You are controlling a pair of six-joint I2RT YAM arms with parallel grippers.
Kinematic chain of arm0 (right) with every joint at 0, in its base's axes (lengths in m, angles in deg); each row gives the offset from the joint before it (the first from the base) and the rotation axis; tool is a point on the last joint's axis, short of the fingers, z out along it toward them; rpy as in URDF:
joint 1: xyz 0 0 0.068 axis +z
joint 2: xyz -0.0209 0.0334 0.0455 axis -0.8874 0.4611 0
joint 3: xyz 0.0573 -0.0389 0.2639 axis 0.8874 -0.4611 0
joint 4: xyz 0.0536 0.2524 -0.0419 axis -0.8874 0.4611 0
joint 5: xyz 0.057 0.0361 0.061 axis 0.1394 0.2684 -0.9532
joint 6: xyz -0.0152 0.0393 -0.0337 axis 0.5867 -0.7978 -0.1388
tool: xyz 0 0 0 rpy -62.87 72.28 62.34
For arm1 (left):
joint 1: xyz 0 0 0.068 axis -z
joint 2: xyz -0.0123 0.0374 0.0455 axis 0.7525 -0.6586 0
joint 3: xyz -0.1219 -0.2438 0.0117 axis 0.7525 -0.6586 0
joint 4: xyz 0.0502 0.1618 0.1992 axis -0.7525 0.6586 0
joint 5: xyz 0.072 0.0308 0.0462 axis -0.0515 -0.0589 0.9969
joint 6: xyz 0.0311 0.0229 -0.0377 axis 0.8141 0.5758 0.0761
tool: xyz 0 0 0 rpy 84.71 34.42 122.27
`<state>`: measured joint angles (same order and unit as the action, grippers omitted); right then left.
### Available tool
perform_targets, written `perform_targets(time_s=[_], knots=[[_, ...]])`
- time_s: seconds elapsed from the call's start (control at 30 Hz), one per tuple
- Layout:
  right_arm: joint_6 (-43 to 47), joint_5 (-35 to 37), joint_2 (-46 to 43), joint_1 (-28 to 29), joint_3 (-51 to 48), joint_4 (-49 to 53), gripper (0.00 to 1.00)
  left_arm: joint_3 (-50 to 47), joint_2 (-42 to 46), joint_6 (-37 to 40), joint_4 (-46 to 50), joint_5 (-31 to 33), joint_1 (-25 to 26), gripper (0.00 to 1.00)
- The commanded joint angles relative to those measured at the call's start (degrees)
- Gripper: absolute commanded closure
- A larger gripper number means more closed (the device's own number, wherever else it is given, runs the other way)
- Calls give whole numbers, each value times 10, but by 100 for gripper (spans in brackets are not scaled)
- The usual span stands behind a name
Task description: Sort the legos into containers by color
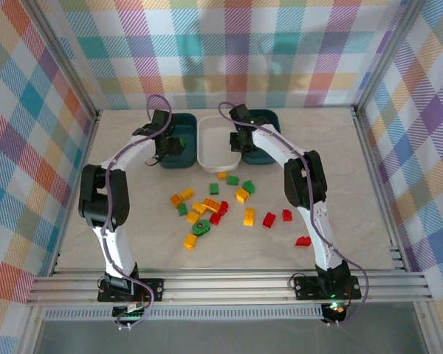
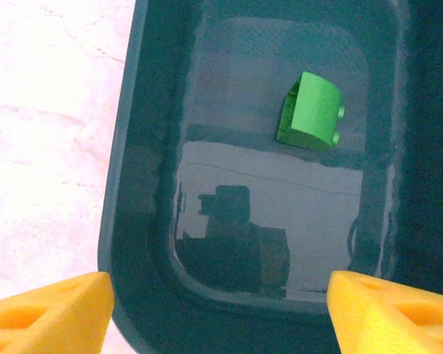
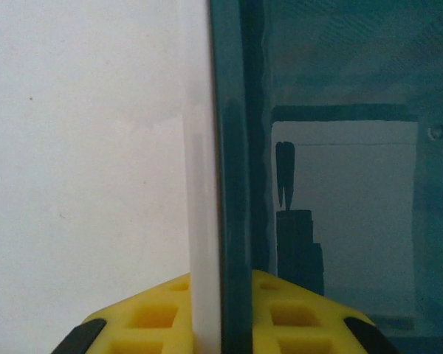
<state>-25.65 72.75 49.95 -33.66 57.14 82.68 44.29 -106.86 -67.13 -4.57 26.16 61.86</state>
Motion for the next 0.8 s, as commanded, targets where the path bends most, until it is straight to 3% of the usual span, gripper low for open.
perform_targets(time_s=[0.0, 0.13, 0.2, 0.33, 0.53, 0.77], knots=[[-64, -45, 31, 0, 22, 22, 86, -18, 48, -34, -13, -19, 6, 22], [-70, -41, 34, 0, 31, 31, 79, -70, 99, -72, -23, -44, 11, 17], [-72, -42, 8, 0, 9, 14, 65, -108, 134, -97, -35, -68, 15, 14], [-65, -53, -49, 0, -28, -6, 48, -181, 212, -127, -59, -95, 23, 9], [-28, -42, -152, 5, -108, -36, 41, -256, 314, -151, -65, -113, 39, 6], [15, -18, -301, 14, -291, -81, 41, -339, 364, -180, -88, -149, 69, 8]])
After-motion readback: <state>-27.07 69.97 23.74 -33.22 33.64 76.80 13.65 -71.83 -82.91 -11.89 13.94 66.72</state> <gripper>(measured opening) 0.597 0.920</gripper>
